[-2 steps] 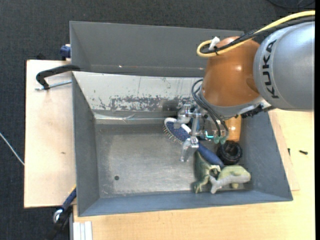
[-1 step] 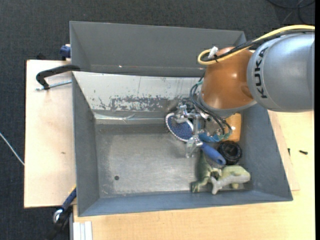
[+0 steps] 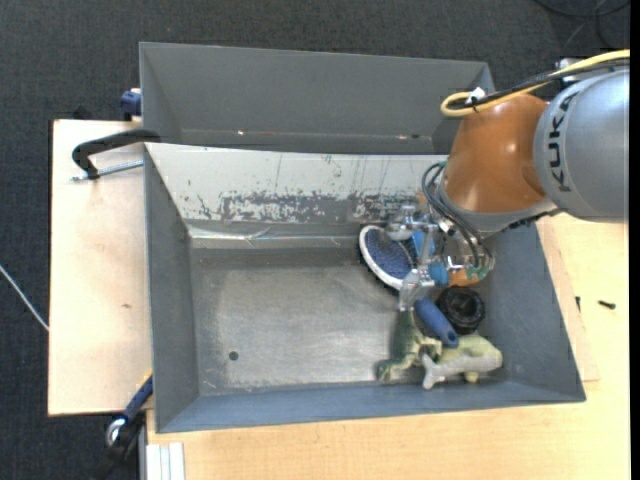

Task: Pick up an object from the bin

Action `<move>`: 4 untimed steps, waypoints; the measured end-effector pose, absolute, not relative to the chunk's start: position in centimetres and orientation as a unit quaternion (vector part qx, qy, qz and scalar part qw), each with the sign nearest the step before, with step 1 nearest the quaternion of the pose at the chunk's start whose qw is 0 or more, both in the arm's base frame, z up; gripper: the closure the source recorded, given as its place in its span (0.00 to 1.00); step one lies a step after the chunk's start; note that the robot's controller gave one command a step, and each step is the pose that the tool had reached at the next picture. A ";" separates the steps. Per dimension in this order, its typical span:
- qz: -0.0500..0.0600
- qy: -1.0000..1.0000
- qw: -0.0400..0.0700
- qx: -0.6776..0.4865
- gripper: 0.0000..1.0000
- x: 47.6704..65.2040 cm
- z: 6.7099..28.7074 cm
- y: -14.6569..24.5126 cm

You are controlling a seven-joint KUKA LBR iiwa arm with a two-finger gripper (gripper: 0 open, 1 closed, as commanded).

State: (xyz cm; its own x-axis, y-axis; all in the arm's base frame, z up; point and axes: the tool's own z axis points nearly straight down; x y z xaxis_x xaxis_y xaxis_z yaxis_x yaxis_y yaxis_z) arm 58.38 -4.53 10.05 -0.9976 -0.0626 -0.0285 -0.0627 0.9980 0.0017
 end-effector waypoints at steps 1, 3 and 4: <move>0.001 0.999 0.019 -0.031 1.00 58.7 10.3 -4.5; 0.001 0.998 -0.003 0.055 1.00 57.7 13.8 -1.0; 0.001 0.998 0.001 0.056 0.00 57.9 14.2 -1.1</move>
Offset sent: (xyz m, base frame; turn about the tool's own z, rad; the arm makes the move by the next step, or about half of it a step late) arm 0.0000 0.0000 0.0000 0.0000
